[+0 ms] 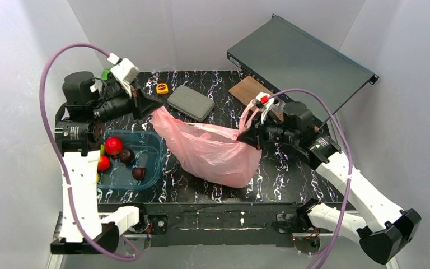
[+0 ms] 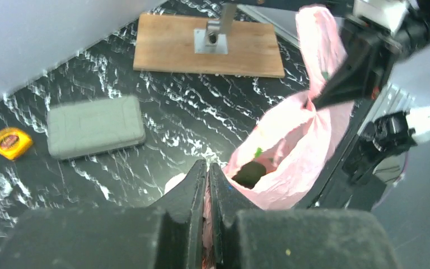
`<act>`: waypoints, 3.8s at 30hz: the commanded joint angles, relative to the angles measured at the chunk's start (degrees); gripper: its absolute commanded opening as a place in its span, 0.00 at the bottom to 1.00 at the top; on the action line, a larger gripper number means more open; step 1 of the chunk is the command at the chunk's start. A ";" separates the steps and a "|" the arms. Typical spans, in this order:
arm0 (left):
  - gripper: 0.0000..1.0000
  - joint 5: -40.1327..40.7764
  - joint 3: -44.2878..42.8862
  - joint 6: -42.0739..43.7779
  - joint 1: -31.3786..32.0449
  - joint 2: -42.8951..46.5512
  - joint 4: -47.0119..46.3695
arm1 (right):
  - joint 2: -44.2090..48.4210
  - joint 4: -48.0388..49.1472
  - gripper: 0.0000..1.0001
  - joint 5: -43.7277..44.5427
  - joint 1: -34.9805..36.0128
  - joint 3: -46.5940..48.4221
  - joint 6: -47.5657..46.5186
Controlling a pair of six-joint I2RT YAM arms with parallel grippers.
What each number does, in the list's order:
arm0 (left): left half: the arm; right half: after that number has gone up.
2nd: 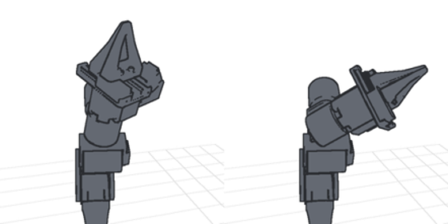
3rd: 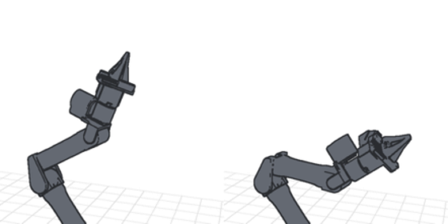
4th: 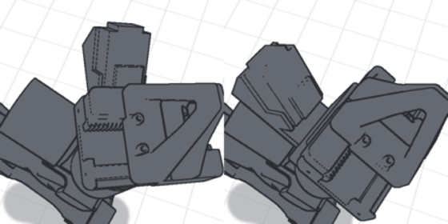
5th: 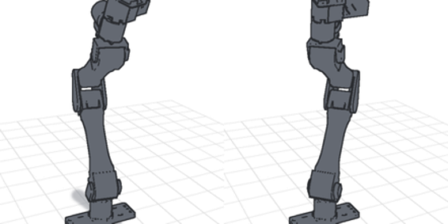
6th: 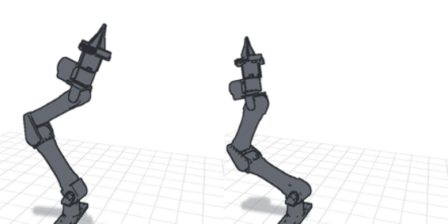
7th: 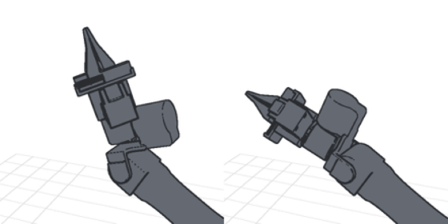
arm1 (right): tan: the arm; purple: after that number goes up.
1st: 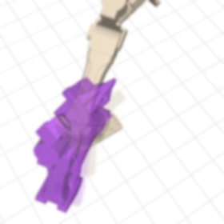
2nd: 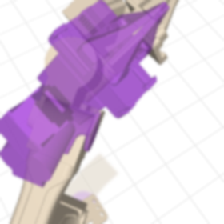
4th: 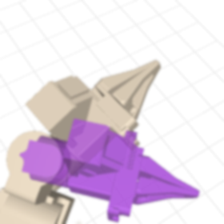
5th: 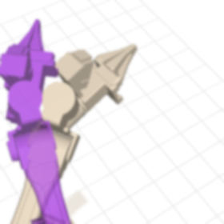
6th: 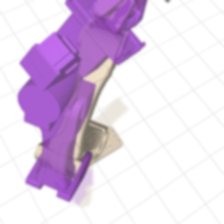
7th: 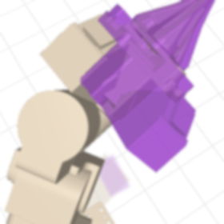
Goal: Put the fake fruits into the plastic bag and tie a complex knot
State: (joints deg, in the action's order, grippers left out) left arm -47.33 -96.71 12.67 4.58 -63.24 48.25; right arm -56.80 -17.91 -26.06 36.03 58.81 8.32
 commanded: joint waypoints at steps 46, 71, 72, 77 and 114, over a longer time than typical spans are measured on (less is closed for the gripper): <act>0.00 12.53 30.64 -0.03 -18.48 -5.52 2.72 | -12.25 -7.30 0.23 9.55 7.80 -0.94 -33.18; 0.38 1.14 15.51 12.99 -18.35 -4.43 15.18 | -14.16 -2.67 0.01 7.63 5.24 10.38 -14.74; 0.52 -1.75 12.17 17.83 -18.34 -5.85 17.84 | -13.65 -2.96 0.01 6.45 4.86 10.59 -15.14; 0.98 -7.42 5.39 35.18 -10.75 -3.63 21.06 | -11.86 -3.46 0.01 2.87 4.55 9.31 -16.81; 0.00 32.40 61.75 17.92 46.22 -6.32 -42.58 | -29.13 7.27 0.01 1.52 -2.54 18.59 -10.33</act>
State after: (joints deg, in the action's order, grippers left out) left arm -16.62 -37.87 32.10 49.91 -69.06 4.64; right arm -83.83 -19.33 -26.81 35.14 71.96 -3.46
